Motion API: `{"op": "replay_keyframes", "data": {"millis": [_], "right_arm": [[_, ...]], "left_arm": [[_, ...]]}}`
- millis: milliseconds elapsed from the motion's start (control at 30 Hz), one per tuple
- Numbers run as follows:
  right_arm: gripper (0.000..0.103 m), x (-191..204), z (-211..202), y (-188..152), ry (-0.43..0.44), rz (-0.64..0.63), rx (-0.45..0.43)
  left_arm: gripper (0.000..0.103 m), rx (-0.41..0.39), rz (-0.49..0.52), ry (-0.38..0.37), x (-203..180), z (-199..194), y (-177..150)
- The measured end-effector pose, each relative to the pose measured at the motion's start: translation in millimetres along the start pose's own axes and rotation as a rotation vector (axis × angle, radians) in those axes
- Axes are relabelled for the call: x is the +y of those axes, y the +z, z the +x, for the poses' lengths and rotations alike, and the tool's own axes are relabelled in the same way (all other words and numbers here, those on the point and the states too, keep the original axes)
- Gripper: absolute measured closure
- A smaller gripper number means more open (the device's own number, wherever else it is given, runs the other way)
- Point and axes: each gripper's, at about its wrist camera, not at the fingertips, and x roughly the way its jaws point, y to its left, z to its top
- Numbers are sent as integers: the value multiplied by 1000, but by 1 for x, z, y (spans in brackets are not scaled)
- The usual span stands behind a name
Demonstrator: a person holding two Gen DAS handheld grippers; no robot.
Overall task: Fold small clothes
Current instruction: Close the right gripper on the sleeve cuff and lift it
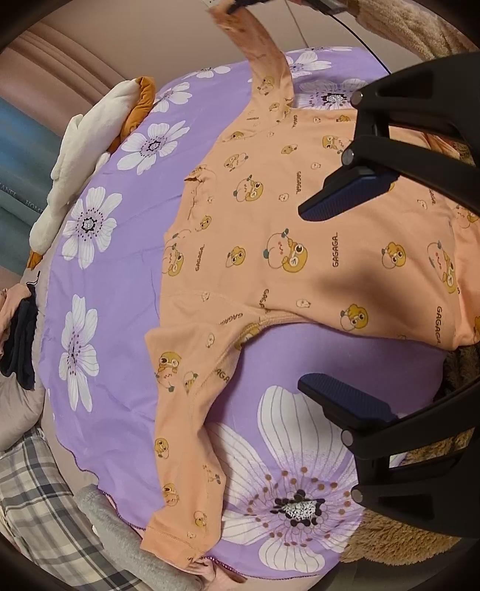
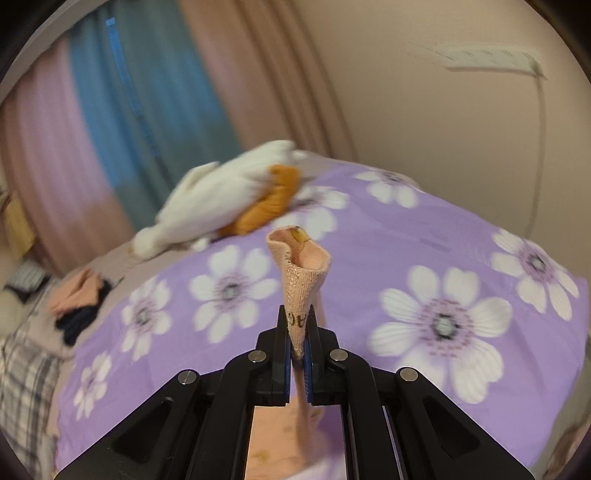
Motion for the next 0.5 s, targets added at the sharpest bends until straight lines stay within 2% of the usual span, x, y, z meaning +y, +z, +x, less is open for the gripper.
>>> {"op": "replay_keyframes", "data": {"millis": [200, 333, 500], "right_arm": [[96, 81, -7, -15, 144, -136, 28], [96, 117, -4, -35, 232, -184, 81], [96, 158, 4, -65, 295, -263, 141]], "left_arm": [[19, -11, 1, 4, 6, -6, -3], [19, -22, 0, 7, 11, -9, -5], [18, -29, -10, 11, 19, -12, -7]]}}
